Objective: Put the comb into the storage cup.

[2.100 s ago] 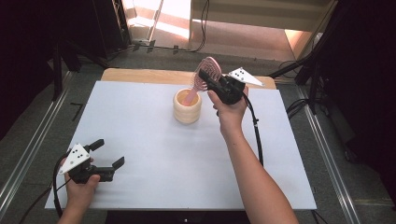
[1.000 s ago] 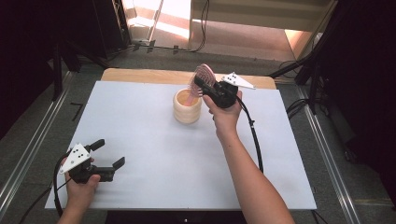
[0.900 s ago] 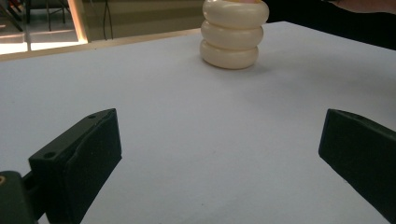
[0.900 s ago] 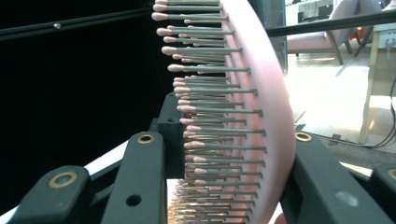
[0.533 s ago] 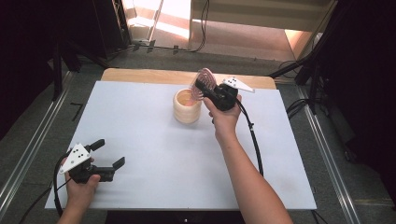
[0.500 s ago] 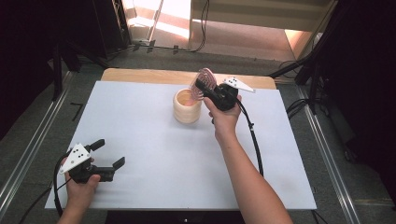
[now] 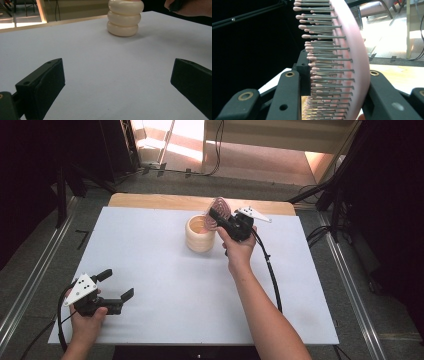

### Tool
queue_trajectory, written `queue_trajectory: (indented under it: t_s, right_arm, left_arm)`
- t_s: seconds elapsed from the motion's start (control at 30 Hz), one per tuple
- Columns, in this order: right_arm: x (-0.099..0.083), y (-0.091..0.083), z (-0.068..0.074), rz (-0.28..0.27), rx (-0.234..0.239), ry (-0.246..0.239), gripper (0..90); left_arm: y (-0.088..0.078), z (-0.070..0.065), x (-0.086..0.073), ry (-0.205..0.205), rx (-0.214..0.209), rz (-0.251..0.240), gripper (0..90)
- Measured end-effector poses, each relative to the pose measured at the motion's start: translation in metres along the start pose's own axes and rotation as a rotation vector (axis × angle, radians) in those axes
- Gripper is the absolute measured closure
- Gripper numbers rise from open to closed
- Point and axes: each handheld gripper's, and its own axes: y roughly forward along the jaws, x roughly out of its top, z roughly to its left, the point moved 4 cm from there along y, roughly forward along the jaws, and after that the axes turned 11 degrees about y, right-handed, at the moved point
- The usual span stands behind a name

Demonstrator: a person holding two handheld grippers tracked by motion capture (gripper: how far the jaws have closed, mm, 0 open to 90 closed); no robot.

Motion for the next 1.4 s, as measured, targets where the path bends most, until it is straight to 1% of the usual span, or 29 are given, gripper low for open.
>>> queue_trajectory:
  t_s: [0.07,0.2,0.33,0.47,0.5,0.57,0.63,0.7,0.9,0.97,1.03,1.07,1.1,1.13,1.2,1.3,1.33,1.4]
  right_arm:
    - [0.0,0.0,0.0,0.001,0.002,0.012,62.5]
    - [0.0,0.0,-0.001,0.006,-0.01,0.026,61.9]
    - [0.0,-0.003,-0.005,0.01,-0.022,0.029,59.8]
    - [0.001,-0.006,-0.006,0.022,-0.055,0.0,53.8]
    - [0.001,-0.007,-0.006,0.027,-0.058,-0.011,51.0]
    - [0.001,-0.008,-0.006,0.035,-0.054,-0.008,49.1]
    - [0.002,-0.009,-0.006,0.046,-0.048,-0.011,44.9]
    - [0.002,-0.01,-0.006,0.051,-0.077,-0.031,39.5]
    - [0.005,-0.017,-0.007,0.057,-0.091,-0.064,30.6]
    - [0.006,-0.02,-0.007,0.072,-0.092,-0.061,24.3]
    - [0.007,-0.023,-0.007,0.096,-0.111,-0.053,17.8]
    - [0.007,-0.024,-0.007,0.106,-0.113,-0.052,15.1]
    - [0.006,-0.025,-0.007,0.118,-0.111,-0.067,12.7]
    - [0.006,-0.027,-0.007,0.126,-0.1,-0.085,11.5]
    - [0.005,-0.03,-0.006,0.134,-0.086,-0.097,11.3]
    - [0.004,-0.034,-0.006,0.145,-0.086,-0.096,8.8]
    - [0.003,-0.036,-0.006,0.142,-0.077,-0.099,8.8]
    - [0.003,-0.038,-0.006,0.139,-0.082,-0.113,7.8]
  left_arm:
    - [0.0,0.0,0.0,0.001,0.001,0.0,0.0]
    - [0.0,0.0,0.0,0.002,0.0,0.002,0.0]
    - [0.0,0.0,0.0,0.002,-0.001,0.003,0.0]
    - [0.0,0.0,0.0,0.001,0.0,0.003,0.0]
    - [0.0,0.0,0.0,0.001,-0.001,0.003,0.0]
    - [0.0,0.0,0.0,0.003,-0.001,0.003,0.0]
    - [0.0,0.0,0.0,0.003,-0.001,0.004,0.0]
    - [0.0,0.0,0.0,0.003,-0.001,0.005,0.0]
    - [0.0,0.0,0.0,0.004,-0.002,0.003,0.0]
    - [0.0,0.0,0.0,0.005,-0.001,0.003,0.0]
    - [0.0,-0.001,0.0,0.003,-0.002,0.002,0.0]
    - [0.0,0.0,0.0,0.004,-0.001,0.003,0.0]
    - [0.0,0.0,0.0,0.003,-0.002,0.002,0.0]
    - [0.0,0.0,0.0,0.005,-0.001,0.003,0.0]
    - [0.001,-0.001,0.0,0.004,-0.003,0.001,0.0]
    - [0.001,-0.001,0.0,0.004,-0.002,0.002,0.0]
    - [0.001,-0.001,0.0,0.005,-0.001,0.004,0.0]
    - [0.001,-0.001,0.0,0.005,0.0,0.003,0.0]
